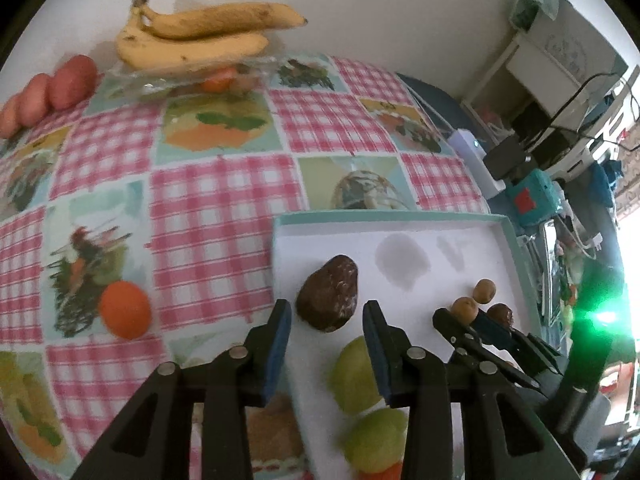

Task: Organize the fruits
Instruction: 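Carry the kiwi and avocado into the white tray and open both tools, then move the open left tool down to the dark avocado on the tablecloth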

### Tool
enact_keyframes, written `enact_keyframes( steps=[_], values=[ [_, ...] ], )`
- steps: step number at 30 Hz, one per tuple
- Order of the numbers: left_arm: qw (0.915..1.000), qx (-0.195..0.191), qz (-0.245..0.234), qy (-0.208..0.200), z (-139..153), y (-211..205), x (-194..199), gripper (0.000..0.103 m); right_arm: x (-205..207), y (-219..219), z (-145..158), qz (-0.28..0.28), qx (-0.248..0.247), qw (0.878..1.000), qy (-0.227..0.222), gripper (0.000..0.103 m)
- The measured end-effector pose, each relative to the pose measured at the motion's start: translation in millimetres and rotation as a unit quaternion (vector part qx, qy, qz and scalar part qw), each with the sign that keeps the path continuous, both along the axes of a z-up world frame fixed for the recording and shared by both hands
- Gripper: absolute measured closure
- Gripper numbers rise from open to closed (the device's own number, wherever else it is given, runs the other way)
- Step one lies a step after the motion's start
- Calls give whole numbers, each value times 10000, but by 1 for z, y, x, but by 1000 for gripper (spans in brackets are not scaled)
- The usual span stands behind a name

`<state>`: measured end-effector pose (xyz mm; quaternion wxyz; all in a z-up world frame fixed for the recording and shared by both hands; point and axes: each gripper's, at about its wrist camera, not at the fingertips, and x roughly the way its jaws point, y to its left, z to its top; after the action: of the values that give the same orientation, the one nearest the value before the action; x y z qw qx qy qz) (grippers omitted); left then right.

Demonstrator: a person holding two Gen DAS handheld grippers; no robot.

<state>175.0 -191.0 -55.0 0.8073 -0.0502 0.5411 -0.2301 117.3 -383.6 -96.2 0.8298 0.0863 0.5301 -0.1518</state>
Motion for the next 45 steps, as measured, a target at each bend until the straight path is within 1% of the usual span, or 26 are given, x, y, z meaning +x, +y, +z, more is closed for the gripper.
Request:
enact_keyframes(
  steps=[1,5,6,7,8,9,11,12,13,14,15,16,17,19,20,21,22,23,25,28,31,34,37,40,43,45],
  values=[
    [10000,-13,29,-28,3,4,-2,50,0,1,0,16,-20,10000,7,61],
    [9996,-159,205,-111,18,26,-8,43,-2,4,3,30,-20,10000,-32,61],
    [9994,-182,273,-110,20,30,-8,39,-2,6,5,35,-37,10000,-62,59],
    [9989,-211,415,-110,22,39,-9,37,-3,6,6,40,-48,9999,-81,53],
    [9981,-204,567,-109,24,48,-10,32,-4,8,8,50,-71,9999,-128,44],
    [9973,-160,701,-118,25,55,-11,29,-5,9,10,51,-91,9998,-163,41],
    [9942,75,1057,-199,25,74,-12,25,-6,11,13,68,-102,9997,-206,40],
    [9911,288,1279,-241,24,84,-13,19,-8,13,14,70,-111,9996,-237,40],
    [9855,613,1560,-259,21,96,-15,14,-8,14,15,71,-124,9996,-255,40],
    [9794,897,1792,-244,17,108,-17,5,-9,16,16,73,-144,9995,-266,36],
    [9745,1082,1955,-217,12,120,-20,4,-9,18,17,81,-180,9994,-278,32],
    [9707,1190,2082,-168,8,130,-22,4,-10,19,18,94,-197,9993,-289,26],
    [9670,1260,2210,-101,4,140,-24,4,-10,21,19,109,-211,9993,-299,24],
    [9580,1328,2542,10,-2,164,-30,3,-10,26,21,171,-214,9991,-322,24],
    [9528,1351,2717,30,-4,176,-34,2,-11,29,22,190,-225,9990,-347,24],
    [9500,1376,2803,34,-5,181,-37,0,-11,31,23,200,-235,9988,-372,23],
    [9458,1430,2914,17,-5,189,-41,0,-12,33,24,208,-238,9987,-393,21],
    [9426,1478,2993,-23,-5,196,-44,0,-13,35,25,210,-243,9986,-421,15],
    [9406,1504,3041,-119,-3,203,-53,0,-16,40,29,209,-273,9980,-522,11],
    [9416,1496,3002,-314,6,207,-63,0,-20,52,37,226,-427,9970,-611,10],
    [9449,1336,2943,-529,16,208,-70,0,-25,64,46,438,-310,9954,-787,10],
    [9444,1292,2936,-726,28,207,-77,0,-33,81,54,699,-380,9923,-947,10],
    [9431,1279,2983,-721,34,208,-83,0,-40,100,63,936,-458,9886,-1088,10],
    [9416,1276,3040,-687,35,210,-92,0,-46,117,68,1098,-280,9858,-1241,10],
    [9342,1445,3201,-634,35,214,-98,0,-51,135,67,1309,-209,9837,-1214,10],
    [9307,1482,3296,-567,34,218,-103,0,-55,148,64,1470,-155,9826,-1123,10]
  ],
)
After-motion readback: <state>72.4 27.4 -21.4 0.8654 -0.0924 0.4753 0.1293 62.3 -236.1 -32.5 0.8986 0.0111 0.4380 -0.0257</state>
